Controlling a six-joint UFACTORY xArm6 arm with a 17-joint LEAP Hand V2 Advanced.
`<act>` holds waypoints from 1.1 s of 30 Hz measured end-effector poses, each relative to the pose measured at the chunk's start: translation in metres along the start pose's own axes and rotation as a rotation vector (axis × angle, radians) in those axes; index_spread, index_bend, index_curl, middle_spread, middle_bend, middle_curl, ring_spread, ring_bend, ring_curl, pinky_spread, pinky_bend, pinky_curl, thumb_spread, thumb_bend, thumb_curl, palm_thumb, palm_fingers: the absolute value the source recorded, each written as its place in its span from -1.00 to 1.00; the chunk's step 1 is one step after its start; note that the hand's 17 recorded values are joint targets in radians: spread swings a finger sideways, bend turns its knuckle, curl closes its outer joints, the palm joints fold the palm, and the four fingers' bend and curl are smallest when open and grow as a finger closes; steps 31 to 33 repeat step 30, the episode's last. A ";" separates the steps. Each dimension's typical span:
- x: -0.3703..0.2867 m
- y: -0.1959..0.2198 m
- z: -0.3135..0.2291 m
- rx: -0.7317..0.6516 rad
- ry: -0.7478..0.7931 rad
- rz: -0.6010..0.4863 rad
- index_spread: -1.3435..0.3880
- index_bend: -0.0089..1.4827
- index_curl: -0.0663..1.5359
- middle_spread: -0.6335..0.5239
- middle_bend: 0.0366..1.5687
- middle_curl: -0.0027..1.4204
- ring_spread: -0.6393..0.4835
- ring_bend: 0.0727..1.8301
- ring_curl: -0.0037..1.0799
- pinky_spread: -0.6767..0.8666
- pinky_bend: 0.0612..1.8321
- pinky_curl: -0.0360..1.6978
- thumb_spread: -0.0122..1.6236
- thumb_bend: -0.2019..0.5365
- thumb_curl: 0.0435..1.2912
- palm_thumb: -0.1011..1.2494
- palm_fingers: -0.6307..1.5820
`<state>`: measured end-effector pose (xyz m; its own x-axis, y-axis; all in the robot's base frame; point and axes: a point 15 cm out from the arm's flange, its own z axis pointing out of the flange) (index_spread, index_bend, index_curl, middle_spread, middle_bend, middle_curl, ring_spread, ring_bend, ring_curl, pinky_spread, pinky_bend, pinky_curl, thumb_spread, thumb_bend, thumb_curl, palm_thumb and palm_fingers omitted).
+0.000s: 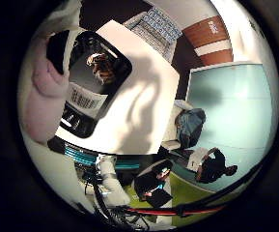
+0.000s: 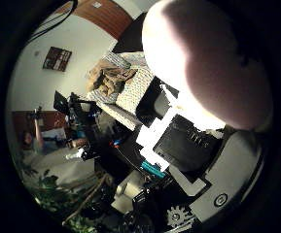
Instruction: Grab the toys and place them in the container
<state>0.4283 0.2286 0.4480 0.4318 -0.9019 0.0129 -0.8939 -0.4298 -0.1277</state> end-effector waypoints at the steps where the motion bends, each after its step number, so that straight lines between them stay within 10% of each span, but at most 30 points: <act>1: -0.002 -0.003 0.001 0.006 -0.003 -0.002 0.25 0.47 0.32 -0.25 0.59 0.42 -0.34 0.41 0.72 -0.35 0.17 0.63 0.19 -0.52 0.08 0.61 0.52; 4: -0.005 -0.013 0.000 0.041 -0.014 -0.002 0.23 0.26 0.28 -0.24 0.48 0.36 -0.31 0.37 0.60 -0.39 0.09 0.48 0.32 -0.56 -0.02 0.33 0.52; 7: -0.004 -0.013 0.011 0.015 -0.012 -0.007 0.15 -0.25 0.14 -0.24 0.20 0.18 -0.37 0.22 0.38 -0.56 -0.06 0.27 0.46 -0.56 -0.26 0.09 0.12; 11: 0.001 -0.012 0.022 -0.019 -0.009 -0.013 0.03 -0.42 -0.10 -0.09 -0.29 -0.10 -0.03 -0.18 0.06 -0.11 -0.28 0.17 0.44 -0.57 -0.46 -0.15 -0.41; 17: 0.018 -0.003 0.040 -0.092 -0.009 -0.049 0.01 -0.79 -0.41 0.17 -0.78 -0.42 0.56 -0.63 -0.36 0.52 -0.42 -0.13 0.26 -0.57 -0.60 -0.48 -0.51; 33: 0.023 0.016 0.025 -0.118 -0.032 -0.070 0.05 -0.78 -0.60 0.23 -0.82 -0.60 0.66 -0.75 -0.48 0.58 -0.48 -0.43 0.21 -0.52 -0.62 -0.50 -0.46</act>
